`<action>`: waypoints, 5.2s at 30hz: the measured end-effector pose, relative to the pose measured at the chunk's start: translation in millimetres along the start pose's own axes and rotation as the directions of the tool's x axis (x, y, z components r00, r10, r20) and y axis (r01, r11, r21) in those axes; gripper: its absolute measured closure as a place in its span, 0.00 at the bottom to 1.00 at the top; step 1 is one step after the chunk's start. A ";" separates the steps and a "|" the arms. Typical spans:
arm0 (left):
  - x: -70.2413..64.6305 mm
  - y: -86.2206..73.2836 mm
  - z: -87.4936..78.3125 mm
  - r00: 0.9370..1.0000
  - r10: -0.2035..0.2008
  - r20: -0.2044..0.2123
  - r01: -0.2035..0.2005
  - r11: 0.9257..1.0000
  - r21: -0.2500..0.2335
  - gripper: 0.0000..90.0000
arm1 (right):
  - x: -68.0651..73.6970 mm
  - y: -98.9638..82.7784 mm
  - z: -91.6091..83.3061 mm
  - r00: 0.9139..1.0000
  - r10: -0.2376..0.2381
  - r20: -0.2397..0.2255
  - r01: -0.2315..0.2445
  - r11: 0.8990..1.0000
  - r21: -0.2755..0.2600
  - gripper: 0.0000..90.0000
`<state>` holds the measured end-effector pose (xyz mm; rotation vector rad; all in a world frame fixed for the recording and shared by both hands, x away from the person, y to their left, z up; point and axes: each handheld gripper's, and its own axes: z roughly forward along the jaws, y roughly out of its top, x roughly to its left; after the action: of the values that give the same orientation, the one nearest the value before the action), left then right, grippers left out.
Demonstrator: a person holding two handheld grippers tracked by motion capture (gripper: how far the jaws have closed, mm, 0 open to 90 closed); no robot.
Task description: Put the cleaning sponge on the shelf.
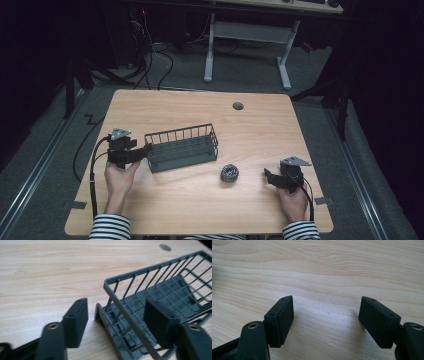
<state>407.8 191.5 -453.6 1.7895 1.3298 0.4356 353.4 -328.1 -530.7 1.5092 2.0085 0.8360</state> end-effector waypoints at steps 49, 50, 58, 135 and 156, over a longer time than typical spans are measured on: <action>36.8 -98.7 -6.9 0.982 0.042 -0.182 -0.032 0.998 0.060 0.33 | 11.6 -3.0 -6.5 0.998 -0.029 -0.050 0.029 1.000 0.005 0.35; 36.8 -98.7 -6.9 0.982 0.042 -0.182 -0.032 0.998 0.060 0.33 | 13.4 -3.3 -7.2 0.998 -0.033 -0.059 0.034 0.999 0.003 0.35; 33.2 -99.5 -1.9 0.976 0.080 -0.203 -0.062 0.994 0.091 0.31 | 23.3 -4.8 -15.0 0.992 -0.053 -0.115 0.048 0.998 -0.040 0.35; 30.6 -99.8 -1.1 0.976 0.078 -0.202 -0.059 0.993 0.097 0.26 | 110.4 49.7 -13.5 0.910 -0.249 -0.331 0.240 0.968 -0.070 0.41; 30.7 -99.8 -1.1 0.977 0.078 -0.201 -0.059 0.993 0.098 0.26 | 93.1 95.3 -30.8 0.892 -0.205 -0.403 0.183 0.979 -0.091 0.42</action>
<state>357.5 227.8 -537.6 1.9113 1.4516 0.6199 370.1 -224.9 -442.6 1.1450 2.3675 1.1871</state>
